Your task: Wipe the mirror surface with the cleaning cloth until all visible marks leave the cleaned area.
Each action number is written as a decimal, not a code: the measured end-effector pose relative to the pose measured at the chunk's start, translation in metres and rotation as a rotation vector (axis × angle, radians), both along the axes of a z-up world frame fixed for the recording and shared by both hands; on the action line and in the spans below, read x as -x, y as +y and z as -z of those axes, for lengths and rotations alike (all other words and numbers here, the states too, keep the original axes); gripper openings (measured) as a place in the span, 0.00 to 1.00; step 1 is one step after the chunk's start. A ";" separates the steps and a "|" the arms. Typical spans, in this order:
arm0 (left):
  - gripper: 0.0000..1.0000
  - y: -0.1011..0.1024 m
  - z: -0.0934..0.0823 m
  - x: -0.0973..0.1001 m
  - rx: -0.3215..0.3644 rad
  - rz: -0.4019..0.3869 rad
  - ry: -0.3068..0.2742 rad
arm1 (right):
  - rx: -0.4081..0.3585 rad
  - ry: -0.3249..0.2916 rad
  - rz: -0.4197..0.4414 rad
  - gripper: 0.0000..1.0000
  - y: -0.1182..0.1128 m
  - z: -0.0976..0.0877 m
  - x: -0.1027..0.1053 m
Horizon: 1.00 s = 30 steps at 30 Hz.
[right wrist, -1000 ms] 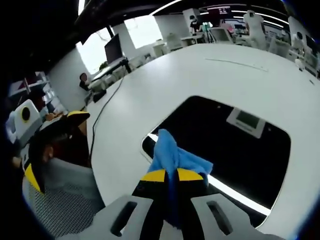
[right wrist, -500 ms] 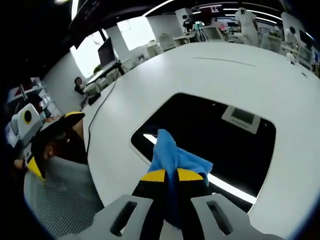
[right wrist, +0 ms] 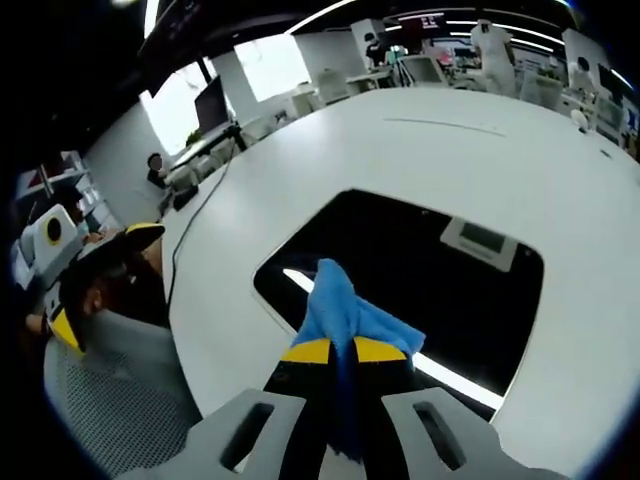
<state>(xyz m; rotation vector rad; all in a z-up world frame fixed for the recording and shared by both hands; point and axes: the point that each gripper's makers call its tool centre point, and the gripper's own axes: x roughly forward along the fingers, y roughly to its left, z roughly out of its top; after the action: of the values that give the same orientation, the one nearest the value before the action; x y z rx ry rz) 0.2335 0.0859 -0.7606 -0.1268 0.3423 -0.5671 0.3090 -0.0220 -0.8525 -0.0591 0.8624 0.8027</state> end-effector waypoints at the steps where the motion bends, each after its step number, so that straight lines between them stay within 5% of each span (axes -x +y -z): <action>1: 0.93 0.000 0.000 0.000 -0.001 -0.001 -0.001 | -0.004 0.000 0.003 0.01 0.000 0.001 -0.003; 30: 0.93 -0.001 0.001 -0.002 0.001 0.007 0.004 | -0.039 -0.012 0.028 0.01 -0.003 0.000 -0.048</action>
<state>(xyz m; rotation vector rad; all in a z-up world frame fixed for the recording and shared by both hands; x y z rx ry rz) 0.2350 0.0847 -0.7616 -0.1278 0.3466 -0.5740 0.3567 -0.0248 -0.8526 -0.0174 0.8339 0.7918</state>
